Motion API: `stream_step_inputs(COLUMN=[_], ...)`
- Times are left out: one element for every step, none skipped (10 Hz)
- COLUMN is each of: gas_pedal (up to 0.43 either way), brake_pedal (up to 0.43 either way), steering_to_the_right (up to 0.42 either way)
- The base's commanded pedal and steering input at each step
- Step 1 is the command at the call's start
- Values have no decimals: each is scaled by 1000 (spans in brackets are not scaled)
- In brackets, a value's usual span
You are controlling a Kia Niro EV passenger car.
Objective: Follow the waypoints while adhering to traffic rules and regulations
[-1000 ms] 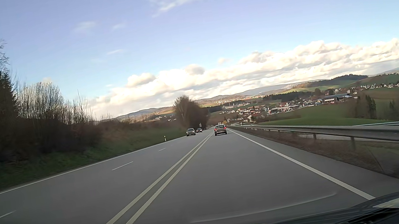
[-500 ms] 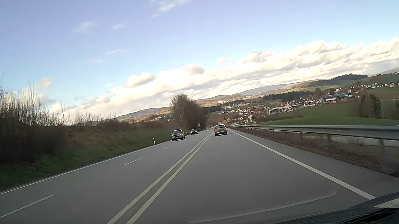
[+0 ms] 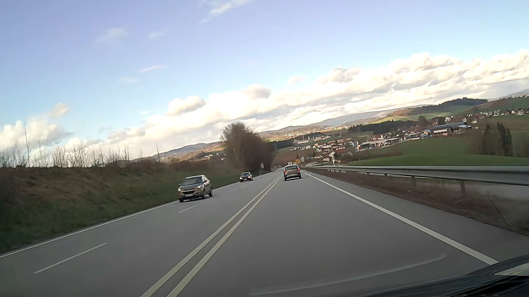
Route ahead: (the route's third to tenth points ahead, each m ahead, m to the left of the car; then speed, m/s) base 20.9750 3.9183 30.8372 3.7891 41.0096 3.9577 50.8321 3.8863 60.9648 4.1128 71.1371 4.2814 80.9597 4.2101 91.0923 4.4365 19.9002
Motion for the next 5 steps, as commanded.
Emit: stream_step_inputs(gas_pedal=[39,39,39,39,20], brake_pedal=[0,0,0,0,0], steering_to_the_right=[-2,-3,-3,-3,-3])
